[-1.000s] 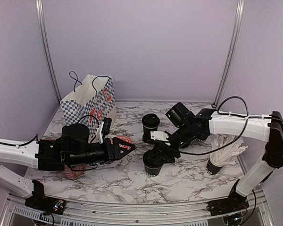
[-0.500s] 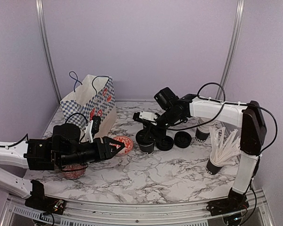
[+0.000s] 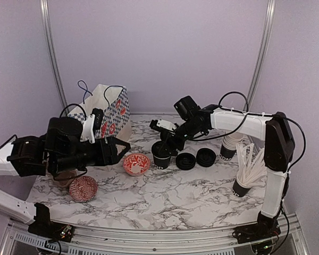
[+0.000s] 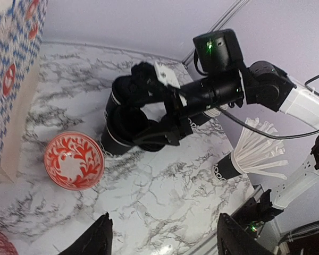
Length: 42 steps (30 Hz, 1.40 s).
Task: Pack the takeout coffee
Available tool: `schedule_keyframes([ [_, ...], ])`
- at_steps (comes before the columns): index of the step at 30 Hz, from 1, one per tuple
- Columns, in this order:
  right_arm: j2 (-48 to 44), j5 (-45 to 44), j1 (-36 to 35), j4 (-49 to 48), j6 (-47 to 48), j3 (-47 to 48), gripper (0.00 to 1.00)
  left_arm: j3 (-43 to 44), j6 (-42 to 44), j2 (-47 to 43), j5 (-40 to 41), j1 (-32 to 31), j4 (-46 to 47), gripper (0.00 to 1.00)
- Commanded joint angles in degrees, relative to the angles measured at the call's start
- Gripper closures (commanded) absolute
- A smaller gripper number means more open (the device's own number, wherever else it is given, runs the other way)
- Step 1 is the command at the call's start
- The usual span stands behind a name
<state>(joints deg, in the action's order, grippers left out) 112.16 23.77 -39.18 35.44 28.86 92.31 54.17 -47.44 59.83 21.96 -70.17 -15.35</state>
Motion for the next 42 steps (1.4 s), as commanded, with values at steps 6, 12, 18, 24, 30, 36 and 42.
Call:
schedule_keyframes([
  [6,-6.6,3.0,0.3,2.9,-2.1,4.6,0.14,29.5,24.7,1.6,26.3,6.6,-26.9,0.16],
  [12,-12.5,2.1,0.4,6.7,-1.0,5.1,0.14,42.5,32.7,8.6,17.0,25.2,-32.2,0.10],
  [18,-18.9,-0.6,1.1,7.9,0.1,1.3,0.13,48.1,33.9,18.9,-5.4,41.8,-38.0,0.11],
  [24,-21.3,-2.2,1.7,9.5,1.0,-0.5,0.13,48.0,34.6,25.7,-13.0,51.3,-37.7,0.16],
  [30,-22.5,-2.2,1.9,8.8,1.0,-3.1,0.13,53.9,37.5,35.2,-19.0,56.5,-36.5,0.26],
  [36,-21.9,-3.2,2.3,8.5,1.1,-3.9,0.14,61.6,39.9,45.2,-25.8,58.7,-36.4,0.48],
  [42,-22.0,-3.9,2.6,8.5,1.1,-3.8,0.15,65.1,38.9,50.1,-30.3,59.1,-35.9,0.83],
])
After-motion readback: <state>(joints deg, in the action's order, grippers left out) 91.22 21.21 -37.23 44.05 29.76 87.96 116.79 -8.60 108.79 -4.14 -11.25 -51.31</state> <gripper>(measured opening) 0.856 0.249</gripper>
